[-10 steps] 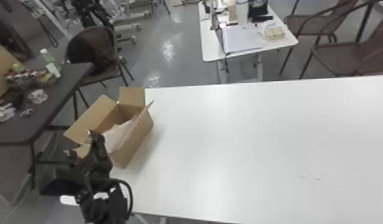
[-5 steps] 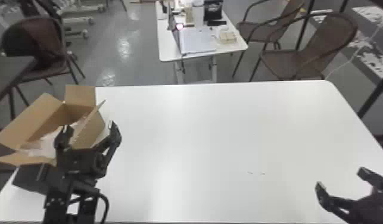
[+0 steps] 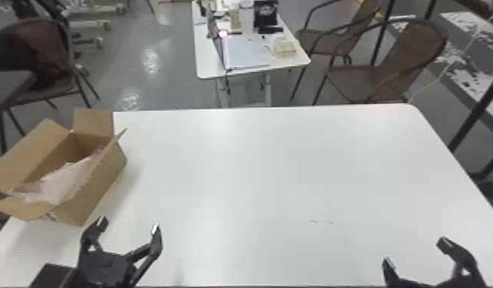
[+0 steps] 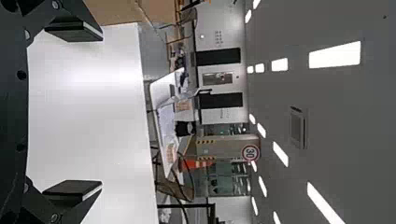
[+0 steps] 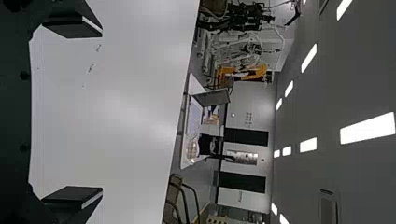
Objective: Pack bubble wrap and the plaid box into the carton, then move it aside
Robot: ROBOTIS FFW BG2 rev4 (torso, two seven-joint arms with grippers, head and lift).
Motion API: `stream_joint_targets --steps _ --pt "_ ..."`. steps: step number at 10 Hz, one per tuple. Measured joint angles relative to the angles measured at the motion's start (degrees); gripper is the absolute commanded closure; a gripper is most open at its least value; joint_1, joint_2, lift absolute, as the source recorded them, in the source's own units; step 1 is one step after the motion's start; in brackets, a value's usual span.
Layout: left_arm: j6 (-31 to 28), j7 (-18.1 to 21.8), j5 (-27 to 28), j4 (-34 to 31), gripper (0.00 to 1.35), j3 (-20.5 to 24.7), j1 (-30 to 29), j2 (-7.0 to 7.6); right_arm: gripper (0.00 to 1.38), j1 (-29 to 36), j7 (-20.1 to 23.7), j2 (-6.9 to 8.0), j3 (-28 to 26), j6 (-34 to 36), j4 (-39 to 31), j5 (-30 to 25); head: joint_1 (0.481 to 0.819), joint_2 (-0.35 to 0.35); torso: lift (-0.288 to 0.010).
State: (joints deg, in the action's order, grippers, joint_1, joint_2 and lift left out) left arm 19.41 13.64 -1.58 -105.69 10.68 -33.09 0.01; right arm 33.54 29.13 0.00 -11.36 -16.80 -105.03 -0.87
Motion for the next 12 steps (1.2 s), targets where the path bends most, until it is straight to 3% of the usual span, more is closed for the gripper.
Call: stream_joint_targets --steps 4,12 --pt "0.3 -0.1 -2.7 2.1 0.18 0.2 -1.5 -0.01 0.11 1.7 -3.8 0.00 -0.1 -5.2 3.2 2.2 0.695 0.066 -0.102" --pt "-1.2 -0.2 -3.8 2.1 0.18 0.5 -1.9 -0.01 0.11 2.9 -5.1 0.00 0.2 -5.5 3.8 4.2 0.695 0.065 -0.102"
